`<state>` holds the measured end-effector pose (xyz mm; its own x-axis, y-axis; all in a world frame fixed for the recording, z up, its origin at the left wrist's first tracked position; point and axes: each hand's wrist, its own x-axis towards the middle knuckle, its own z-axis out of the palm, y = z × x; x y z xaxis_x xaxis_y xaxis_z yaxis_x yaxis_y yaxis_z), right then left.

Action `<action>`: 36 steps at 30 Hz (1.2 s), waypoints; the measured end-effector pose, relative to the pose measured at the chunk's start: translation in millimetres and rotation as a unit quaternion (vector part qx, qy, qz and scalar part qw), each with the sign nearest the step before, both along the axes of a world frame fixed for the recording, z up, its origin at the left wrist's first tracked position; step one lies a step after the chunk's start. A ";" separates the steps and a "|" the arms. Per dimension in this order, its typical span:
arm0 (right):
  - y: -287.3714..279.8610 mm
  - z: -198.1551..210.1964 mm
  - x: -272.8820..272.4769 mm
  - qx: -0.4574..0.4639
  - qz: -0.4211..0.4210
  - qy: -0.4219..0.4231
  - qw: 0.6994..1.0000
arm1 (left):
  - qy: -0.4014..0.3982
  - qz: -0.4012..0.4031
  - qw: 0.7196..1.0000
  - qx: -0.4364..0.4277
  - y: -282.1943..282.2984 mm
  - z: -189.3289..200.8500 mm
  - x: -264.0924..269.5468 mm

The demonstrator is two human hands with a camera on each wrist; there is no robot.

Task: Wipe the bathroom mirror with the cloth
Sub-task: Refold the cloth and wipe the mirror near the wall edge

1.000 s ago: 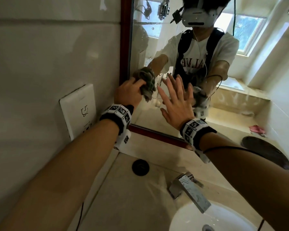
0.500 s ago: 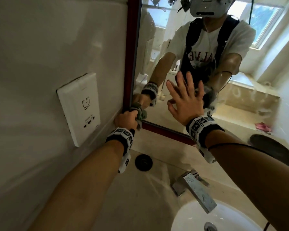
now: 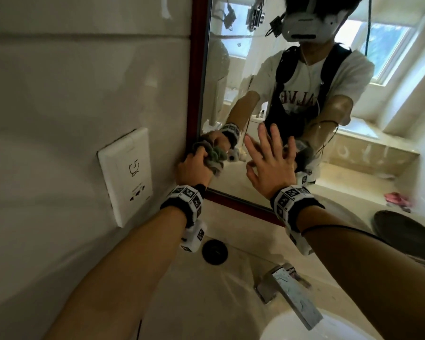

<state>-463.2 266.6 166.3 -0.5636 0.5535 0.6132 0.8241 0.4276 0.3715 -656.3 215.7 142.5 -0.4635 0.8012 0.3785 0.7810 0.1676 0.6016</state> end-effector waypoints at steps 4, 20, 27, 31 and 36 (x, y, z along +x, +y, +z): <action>-7.1 4.2 -4.1 -0.024 -0.010 -0.005 1.000 | 0.000 0.005 0.993 0.117 3.4 51.5 7.1; 13.2 102.2 1.1 0.064 0.014 0.042 0.997 | 0.012 -0.005 0.995 0.098 5.0 123.2 22.1; 16.5 98.5 -1.1 0.083 0.018 0.047 0.995 | -0.017 0.013 0.999 0.033 -1.5 109.3 19.5; 16.1 97.7 0.6 0.088 0.013 0.058 0.994 | -0.032 0.034 0.996 0.069 -0.6 131.1 15.2; 16.0 98.0 -0.5 0.082 0.017 0.063 0.994 | -0.025 0.064 0.986 0.150 6.7 196.7 1.3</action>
<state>-463.7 282.6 264.3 -0.4926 0.4221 0.7611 0.8551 0.3974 0.3330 -655.0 222.4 339.2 -0.5767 0.5909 0.5641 0.7338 0.0714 0.6756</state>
